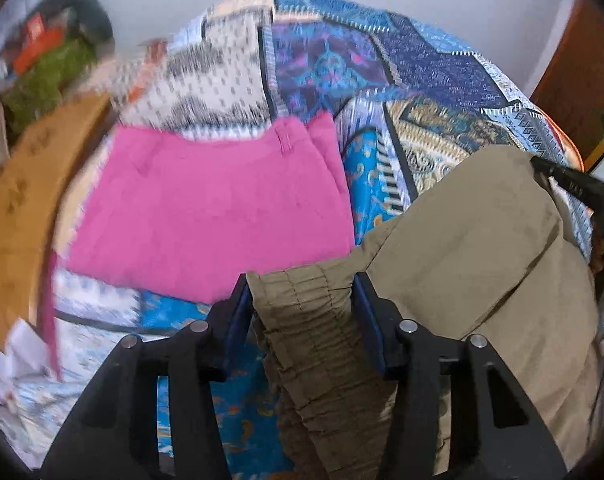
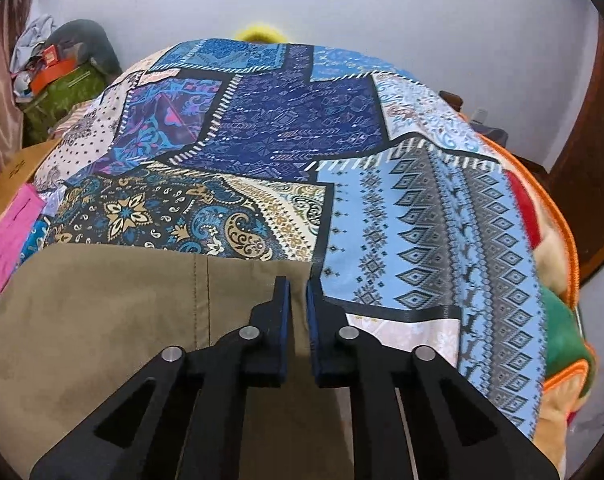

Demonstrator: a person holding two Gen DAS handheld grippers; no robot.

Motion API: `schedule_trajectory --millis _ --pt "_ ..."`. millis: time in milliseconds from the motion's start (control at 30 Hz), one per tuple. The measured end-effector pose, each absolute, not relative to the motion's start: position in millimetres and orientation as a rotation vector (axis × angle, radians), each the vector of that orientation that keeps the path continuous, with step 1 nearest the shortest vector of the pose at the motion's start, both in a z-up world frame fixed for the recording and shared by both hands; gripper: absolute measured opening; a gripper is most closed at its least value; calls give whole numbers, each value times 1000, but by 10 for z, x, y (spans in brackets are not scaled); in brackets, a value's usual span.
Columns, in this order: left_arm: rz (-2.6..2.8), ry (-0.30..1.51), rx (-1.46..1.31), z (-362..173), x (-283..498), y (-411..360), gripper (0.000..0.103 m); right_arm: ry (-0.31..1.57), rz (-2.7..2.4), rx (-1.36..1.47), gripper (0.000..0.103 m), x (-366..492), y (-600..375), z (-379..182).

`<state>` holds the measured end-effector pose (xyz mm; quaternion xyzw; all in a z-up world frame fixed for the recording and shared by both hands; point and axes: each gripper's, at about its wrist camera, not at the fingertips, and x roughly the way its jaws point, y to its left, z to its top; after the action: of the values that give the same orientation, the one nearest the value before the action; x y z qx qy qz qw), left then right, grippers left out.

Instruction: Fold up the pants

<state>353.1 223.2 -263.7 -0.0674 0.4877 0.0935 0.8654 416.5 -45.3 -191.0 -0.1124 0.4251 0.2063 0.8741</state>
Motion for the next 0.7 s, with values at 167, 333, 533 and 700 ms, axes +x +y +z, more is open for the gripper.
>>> schedule_trajectory --millis 167,333,533,700 --pt "208 934 -90 -2191 3455 2252 50 821 402 -260 2 4145 -444 -1621" --pt "217 821 -60 -1639 3403 2235 50 735 383 -215 1 4052 -530 -1119" --pt "180 741 -28 -1228 3133 2068 50 637 388 -156 1 3756 -749 -494" --pt "161 729 -8 -1143 2821 1898 50 598 409 -120 1 3364 -978 -210"
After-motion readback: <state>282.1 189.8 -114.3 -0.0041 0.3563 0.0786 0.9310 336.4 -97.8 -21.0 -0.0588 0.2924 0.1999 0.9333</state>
